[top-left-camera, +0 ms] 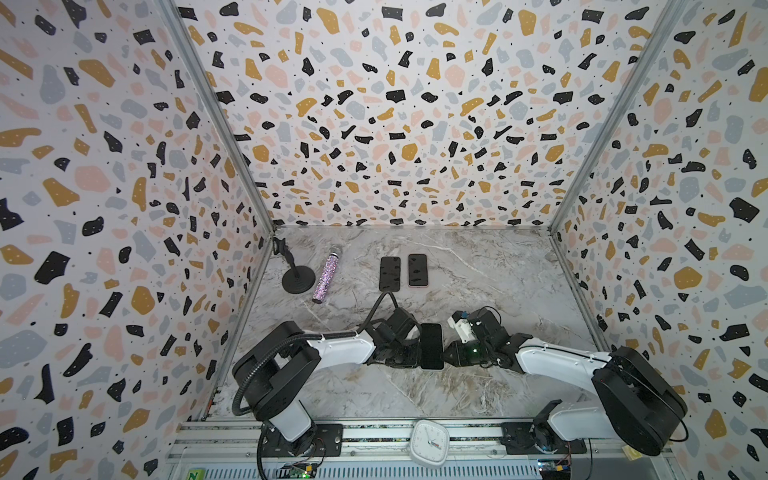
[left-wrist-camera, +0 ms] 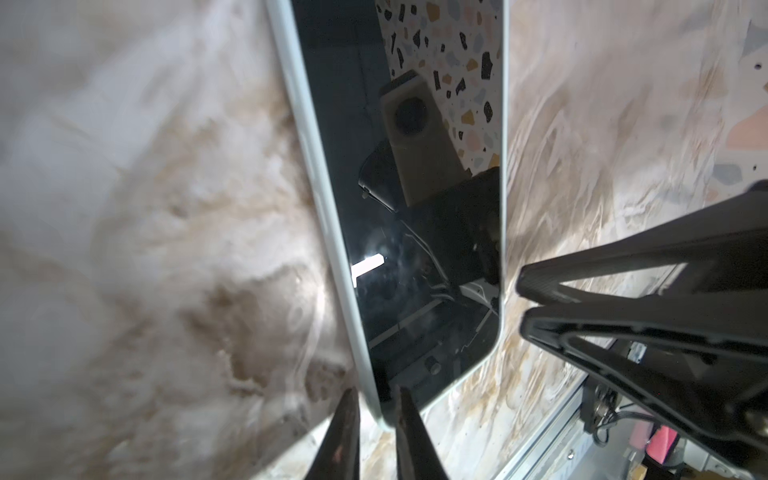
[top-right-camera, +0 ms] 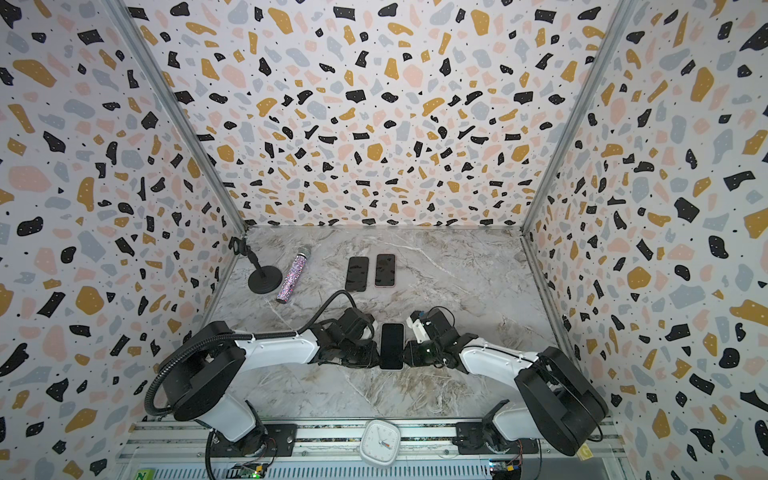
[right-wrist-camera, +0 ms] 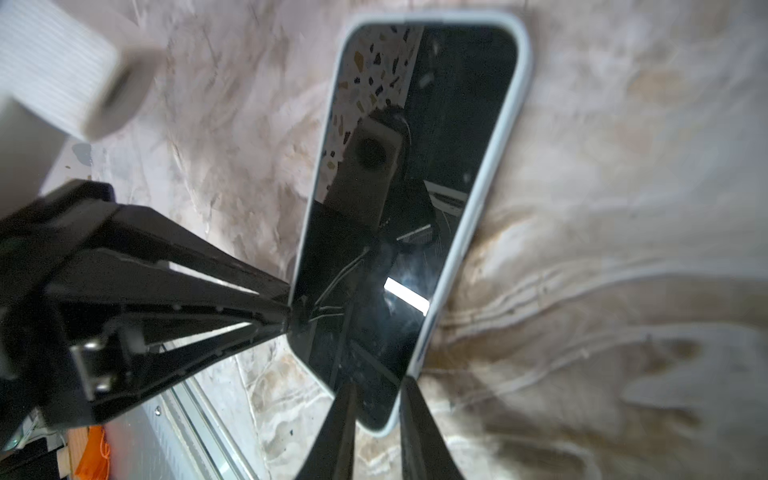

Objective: Put the phone into the phone case

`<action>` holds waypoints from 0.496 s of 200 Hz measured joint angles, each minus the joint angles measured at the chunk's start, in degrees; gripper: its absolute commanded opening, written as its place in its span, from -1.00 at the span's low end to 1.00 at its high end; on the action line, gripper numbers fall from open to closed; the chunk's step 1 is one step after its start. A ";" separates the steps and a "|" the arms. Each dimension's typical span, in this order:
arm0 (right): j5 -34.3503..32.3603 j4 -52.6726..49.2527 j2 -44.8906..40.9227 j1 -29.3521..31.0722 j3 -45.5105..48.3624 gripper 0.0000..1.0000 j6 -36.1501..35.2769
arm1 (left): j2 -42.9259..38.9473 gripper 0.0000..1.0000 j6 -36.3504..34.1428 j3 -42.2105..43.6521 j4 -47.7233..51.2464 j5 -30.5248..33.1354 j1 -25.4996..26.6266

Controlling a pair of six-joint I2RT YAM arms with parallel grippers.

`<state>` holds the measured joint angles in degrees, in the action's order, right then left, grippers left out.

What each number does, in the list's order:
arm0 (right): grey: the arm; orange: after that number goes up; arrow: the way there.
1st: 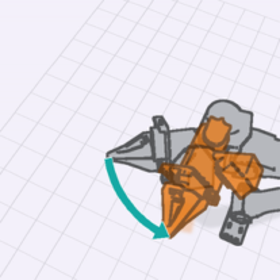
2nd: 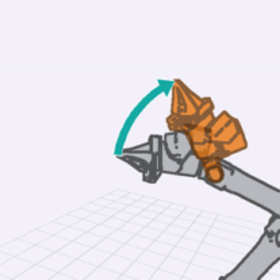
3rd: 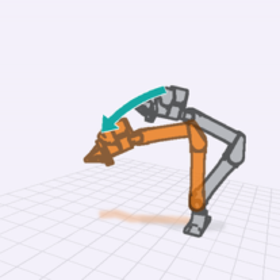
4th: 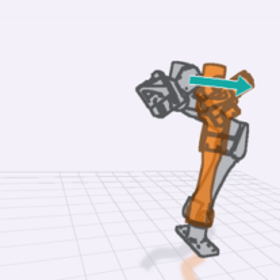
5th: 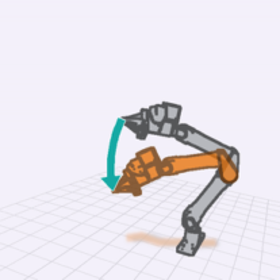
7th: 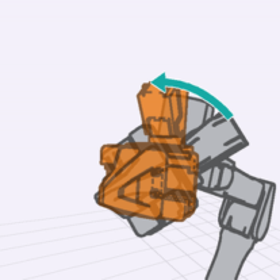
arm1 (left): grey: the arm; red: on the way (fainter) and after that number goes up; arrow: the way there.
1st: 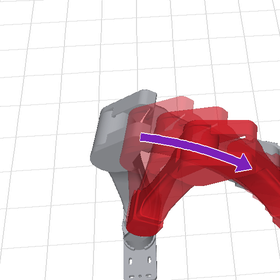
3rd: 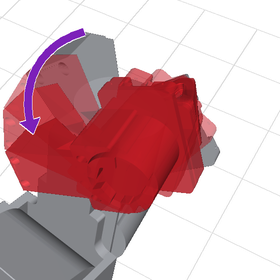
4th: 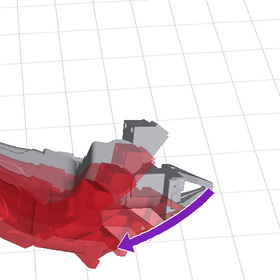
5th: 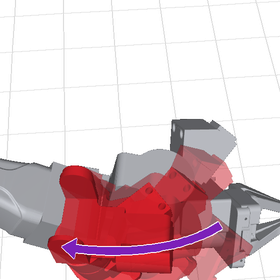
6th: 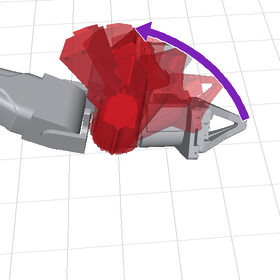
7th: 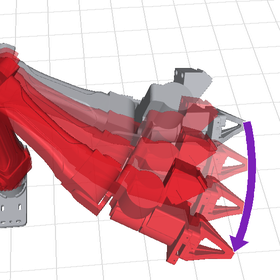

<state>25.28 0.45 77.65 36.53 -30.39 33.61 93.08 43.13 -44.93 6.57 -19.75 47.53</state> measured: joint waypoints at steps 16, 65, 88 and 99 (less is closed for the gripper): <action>0.04 -0.02 1.27 -1.73 -2.91 -0.37 -1.62 | 0.57 -0.33 -1.25 -2.69 0.96 0.98 -1.66; 0.57 0.39 8.63 -5.46 -8.94 -0.27 -5.09 | 8.02 -0.25 -4.92 -11.69 1.49 2.99 -3.72; 0.72 0.46 11.41 -5.73 -10.19 -0.26 -5.88 | 11.21 -0.25 -6.10 -13.16 2.43 3.32 -3.72; 0.83 0.83 12.48 -5.77 -10.32 -0.26 -6.10 | 11.41 -0.26 -6.47 -13.53 2.51 3.30 -3.80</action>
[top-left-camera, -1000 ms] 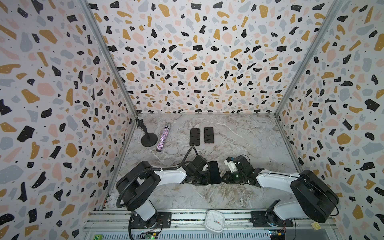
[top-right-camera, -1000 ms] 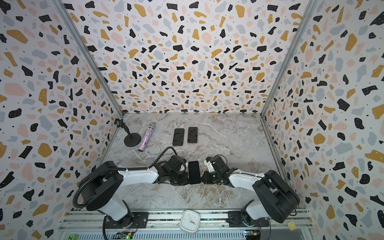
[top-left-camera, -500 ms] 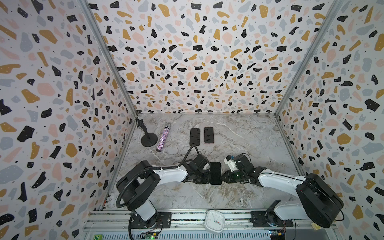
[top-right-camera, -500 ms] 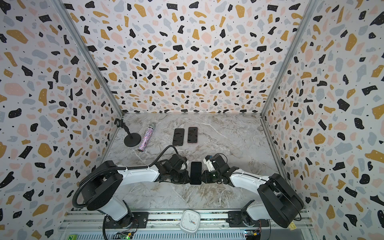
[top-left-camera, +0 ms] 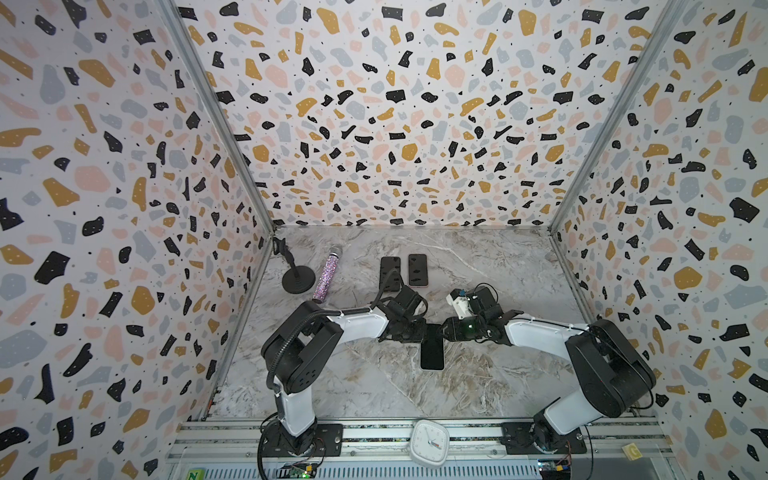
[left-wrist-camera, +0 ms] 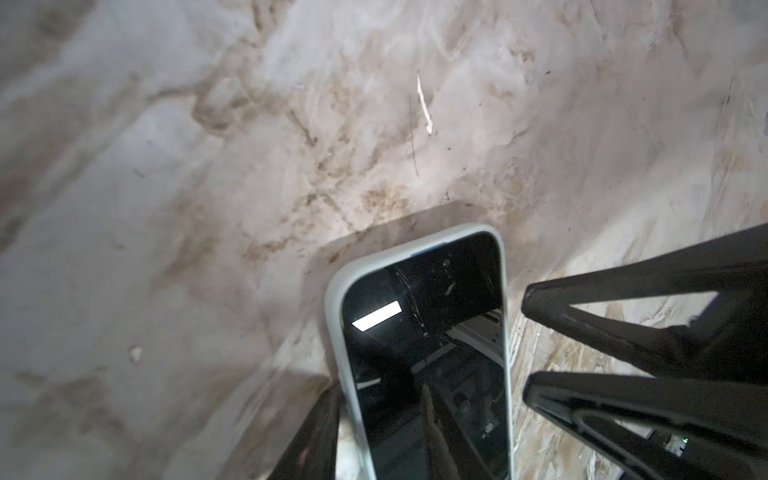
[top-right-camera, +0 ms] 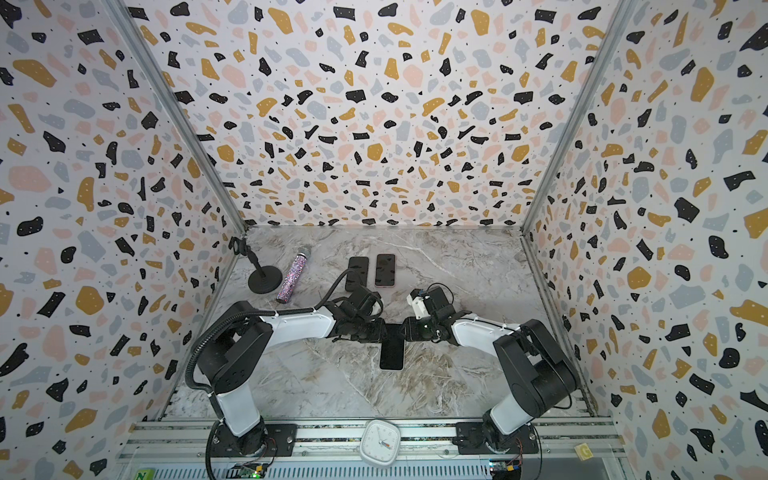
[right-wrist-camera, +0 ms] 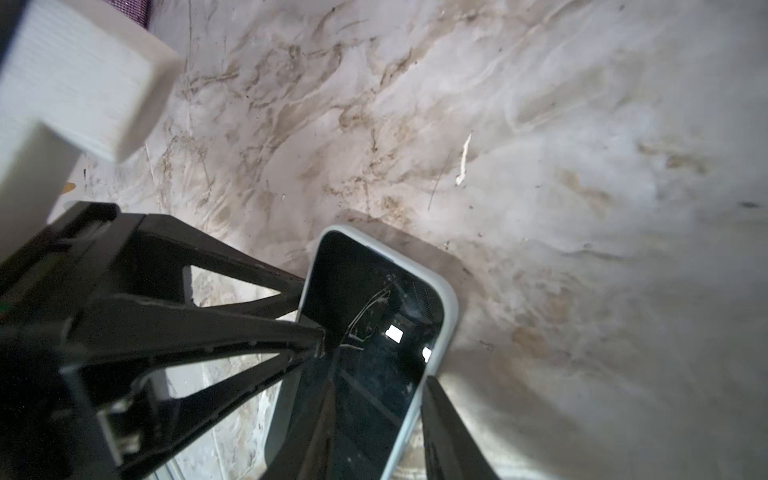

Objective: Put the phone into the phone case

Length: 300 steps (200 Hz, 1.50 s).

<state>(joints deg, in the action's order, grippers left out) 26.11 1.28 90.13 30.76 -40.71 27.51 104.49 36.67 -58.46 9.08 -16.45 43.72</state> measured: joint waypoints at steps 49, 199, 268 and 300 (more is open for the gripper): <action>0.61 1.09 2.62 -0.09 0.00 -0.28 -0.17 | 0.74 -0.35 -0.72 -0.59 -0.11 0.28 0.00; -5.07 1.84 3.21 0.20 -1.25 -0.80 2.80 | 0.79 -0.90 0.11 -0.94 0.94 1.11 -0.59; -6.36 -3.08 0.52 2.23 -2.40 -0.55 1.14 | -0.13 -0.62 -0.20 -1.09 2.43 5.38 0.61; -6.14 -4.00 -5.46 2.23 -3.65 -0.28 -0.85 | -1.42 -0.38 -0.20 -2.73 8.28 9.68 2.34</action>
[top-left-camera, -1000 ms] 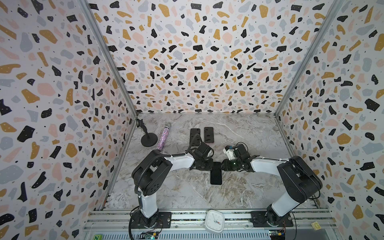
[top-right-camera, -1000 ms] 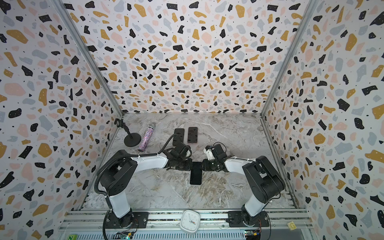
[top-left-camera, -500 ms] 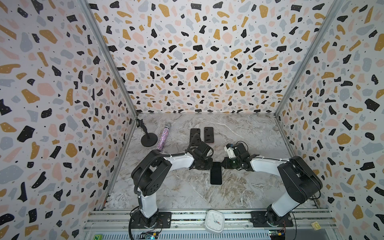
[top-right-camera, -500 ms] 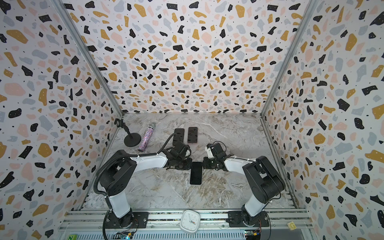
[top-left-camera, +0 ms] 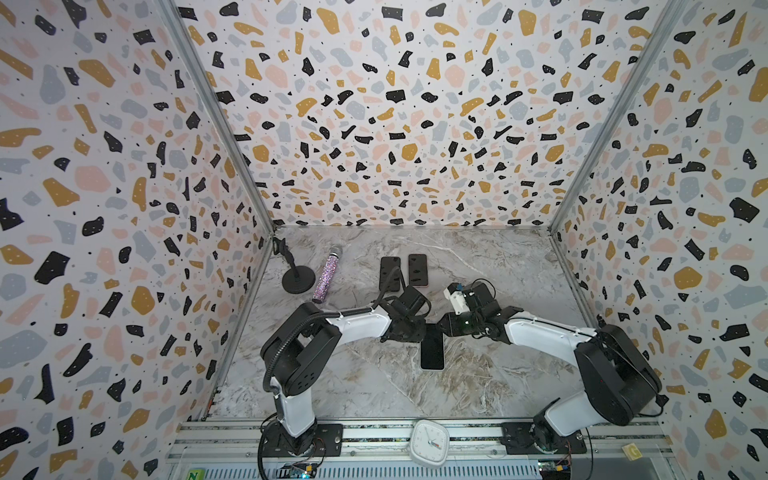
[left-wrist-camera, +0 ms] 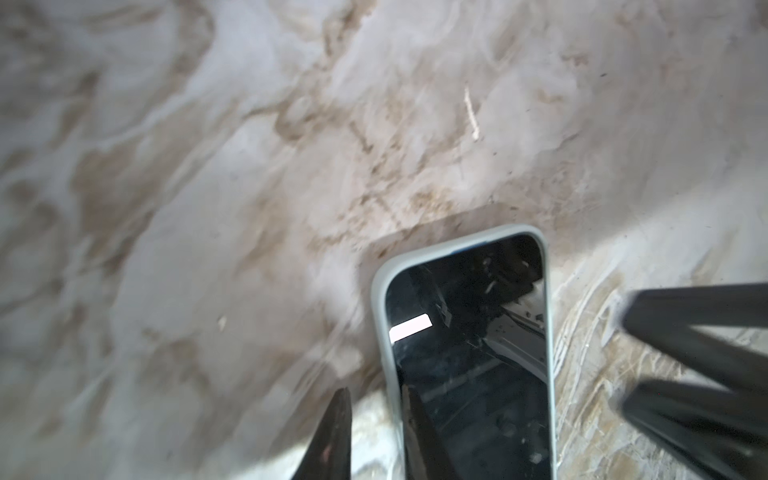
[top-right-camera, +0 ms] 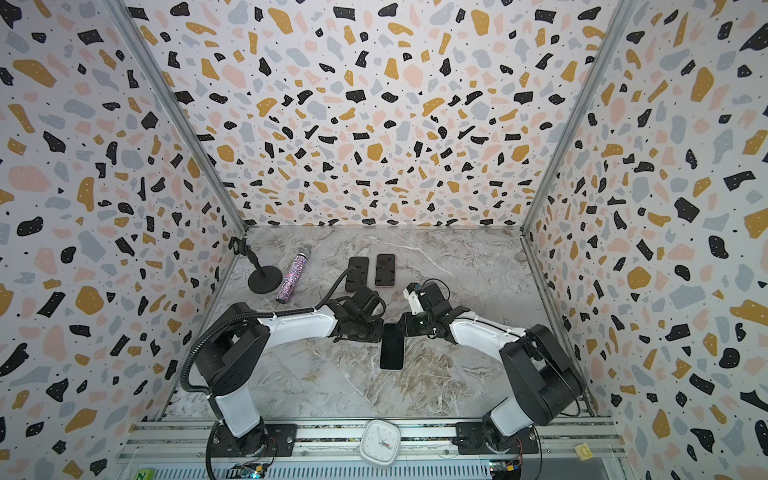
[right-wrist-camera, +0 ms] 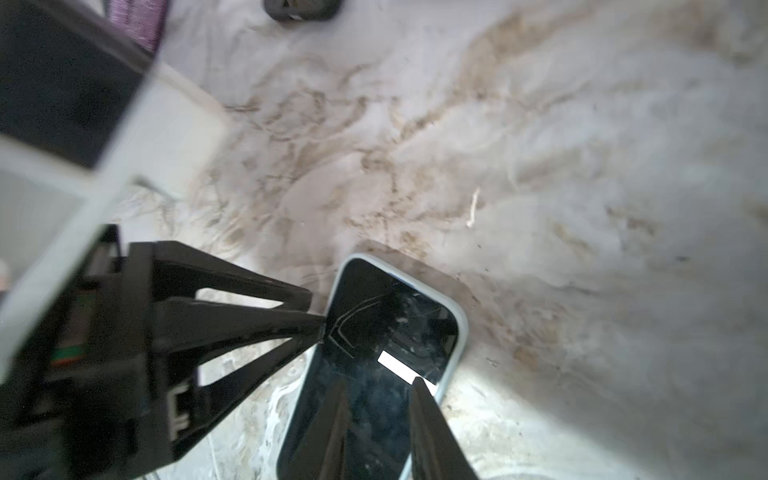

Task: Put the phone into the phone case
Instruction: 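Grasp the light blue cased phone's end with the left gripper while right draws back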

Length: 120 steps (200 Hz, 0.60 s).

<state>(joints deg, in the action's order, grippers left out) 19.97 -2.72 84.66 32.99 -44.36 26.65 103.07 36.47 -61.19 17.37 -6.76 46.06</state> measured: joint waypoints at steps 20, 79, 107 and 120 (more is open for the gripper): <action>-0.13 -0.35 -4.28 -1.07 0.13 -0.18 -0.83 | -1.60 -0.32 0.37 -1.05 2.56 2.25 1.51; -0.63 -0.87 -16.33 -5.97 6.71 0.28 -2.14 | -2.73 0.21 2.80 -3.28 6.19 7.19 7.17; -0.48 -1.68 -19.21 -7.85 9.53 0.49 -2.45 | -2.10 0.62 4.04 -3.89 7.89 9.35 8.98; -0.42 -1.79 -20.33 -8.28 10.80 0.61 -2.51 | -0.98 0.81 4.68 -5.31 9.18 10.60 9.84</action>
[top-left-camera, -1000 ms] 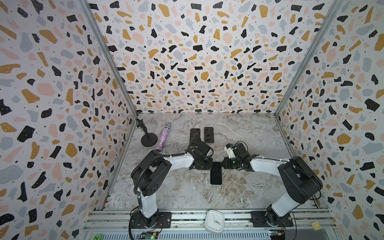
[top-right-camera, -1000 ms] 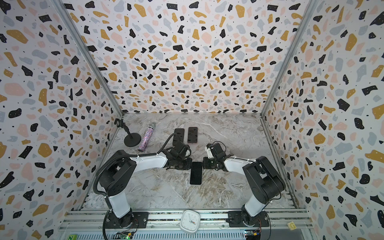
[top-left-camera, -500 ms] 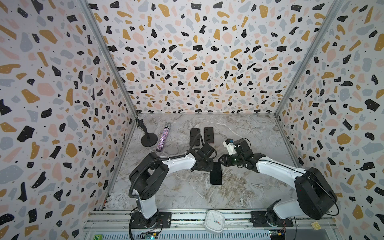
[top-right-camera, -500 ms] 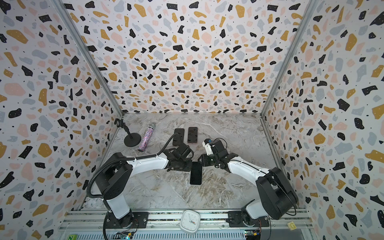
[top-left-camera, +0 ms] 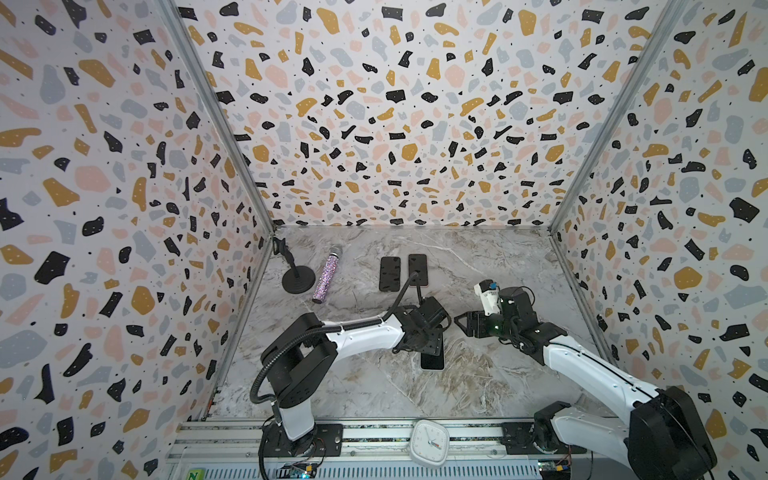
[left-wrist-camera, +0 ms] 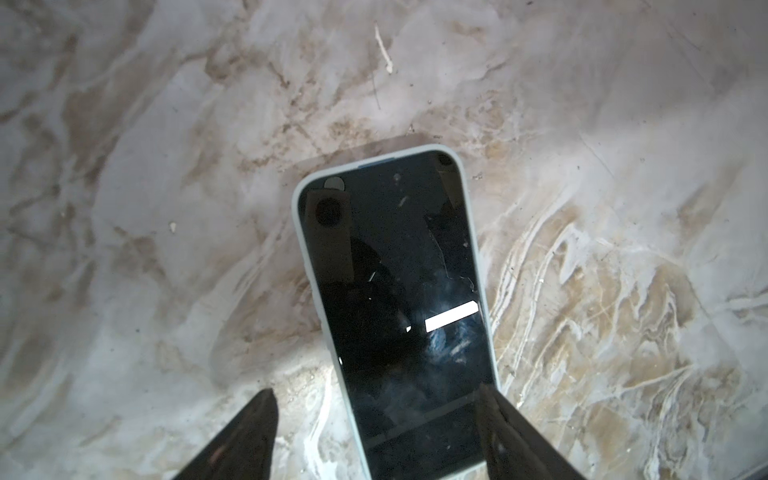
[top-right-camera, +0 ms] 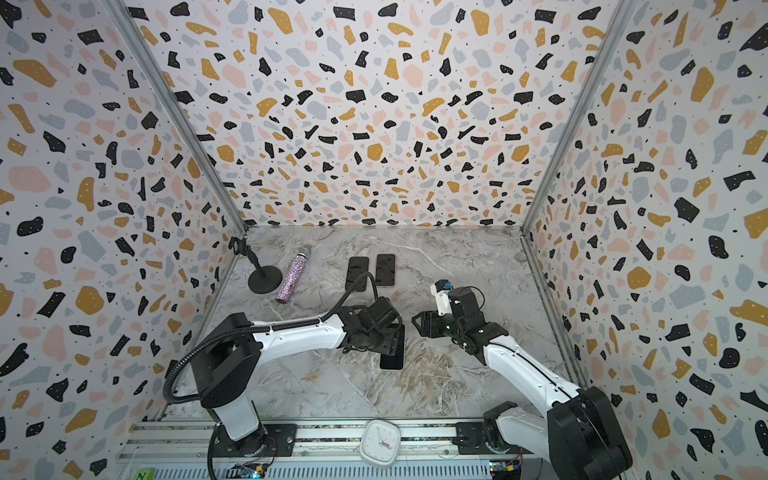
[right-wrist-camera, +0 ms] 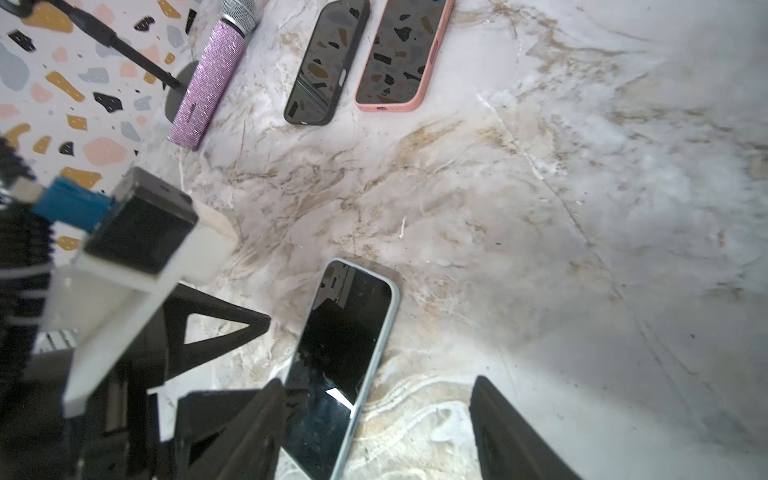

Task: Put the phone into the phone case
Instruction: 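Grasp the light blue cased phone's end with the left gripper while right draws back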

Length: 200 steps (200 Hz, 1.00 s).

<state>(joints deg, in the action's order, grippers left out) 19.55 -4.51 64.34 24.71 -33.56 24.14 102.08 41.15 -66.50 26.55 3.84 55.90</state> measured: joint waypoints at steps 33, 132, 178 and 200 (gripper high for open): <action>0.13 0.20 -2.34 -0.83 2.93 0.79 -0.07 | 2.82 1.00 1.11 -3.04 0.94 2.60 2.12; 2.80 0.85 -3.23 -7.06 8.00 0.98 -0.02 | 7.48 1.00 6.45 -6.43 7.06 4.22 5.66; 3.76 1.36 -3.26 -7.56 8.04 0.98 -0.11 | 10.14 1.00 7.54 -11.58 11.19 5.14 7.96; 4.15 1.40 -3.37 -8.00 8.13 0.98 -0.28 | 10.99 0.99 7.87 -12.63 11.98 5.29 8.81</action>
<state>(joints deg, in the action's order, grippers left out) 23.70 -3.11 60.97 16.71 -25.43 23.86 113.08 49.01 -79.13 38.52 9.13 64.71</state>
